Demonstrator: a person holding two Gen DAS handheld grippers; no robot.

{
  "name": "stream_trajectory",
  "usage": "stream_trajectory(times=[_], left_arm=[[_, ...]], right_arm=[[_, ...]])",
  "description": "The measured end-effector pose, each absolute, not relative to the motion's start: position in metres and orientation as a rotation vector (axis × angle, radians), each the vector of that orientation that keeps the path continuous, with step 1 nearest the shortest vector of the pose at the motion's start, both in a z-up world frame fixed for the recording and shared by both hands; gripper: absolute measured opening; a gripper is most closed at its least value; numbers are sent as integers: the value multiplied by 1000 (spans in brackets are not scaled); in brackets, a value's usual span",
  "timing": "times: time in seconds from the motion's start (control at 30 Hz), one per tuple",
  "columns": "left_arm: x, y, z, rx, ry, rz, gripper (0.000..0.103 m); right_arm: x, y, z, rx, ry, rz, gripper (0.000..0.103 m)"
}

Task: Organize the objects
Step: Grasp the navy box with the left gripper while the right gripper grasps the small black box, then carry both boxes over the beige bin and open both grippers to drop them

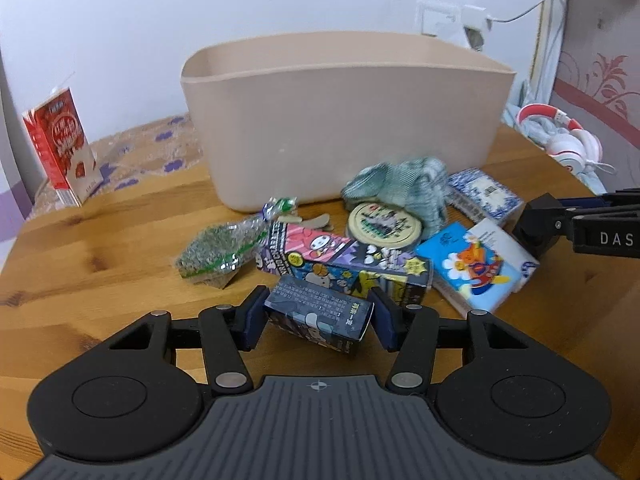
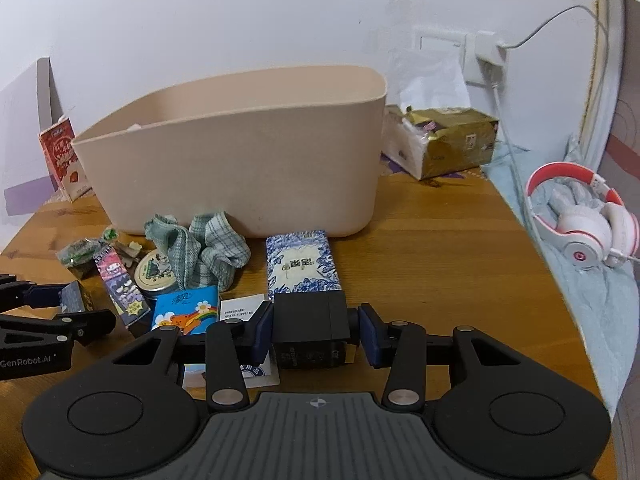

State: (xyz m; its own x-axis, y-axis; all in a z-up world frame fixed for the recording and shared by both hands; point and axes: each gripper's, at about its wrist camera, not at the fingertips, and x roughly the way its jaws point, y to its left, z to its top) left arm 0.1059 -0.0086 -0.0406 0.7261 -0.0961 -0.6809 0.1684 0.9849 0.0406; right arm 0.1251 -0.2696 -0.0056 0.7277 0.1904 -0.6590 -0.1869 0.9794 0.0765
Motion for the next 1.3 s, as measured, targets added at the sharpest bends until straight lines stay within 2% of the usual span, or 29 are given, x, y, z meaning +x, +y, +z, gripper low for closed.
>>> stream_trajectory(times=[0.4,0.77,1.0,1.3], left_arm=[[93,-19,31,125,628,-92,55],[161,-31,78,79,583,-43,55],[225,-36,66,29,660,-42,55],[277,-36,29,62,807,-4,55]], right_arm=[[110,-283,62,42,612,192,43],[156,-283,123,25,480,188,43],[204,-270,120,33,495,185,43],[257,-237,81,-59,617,187,43]])
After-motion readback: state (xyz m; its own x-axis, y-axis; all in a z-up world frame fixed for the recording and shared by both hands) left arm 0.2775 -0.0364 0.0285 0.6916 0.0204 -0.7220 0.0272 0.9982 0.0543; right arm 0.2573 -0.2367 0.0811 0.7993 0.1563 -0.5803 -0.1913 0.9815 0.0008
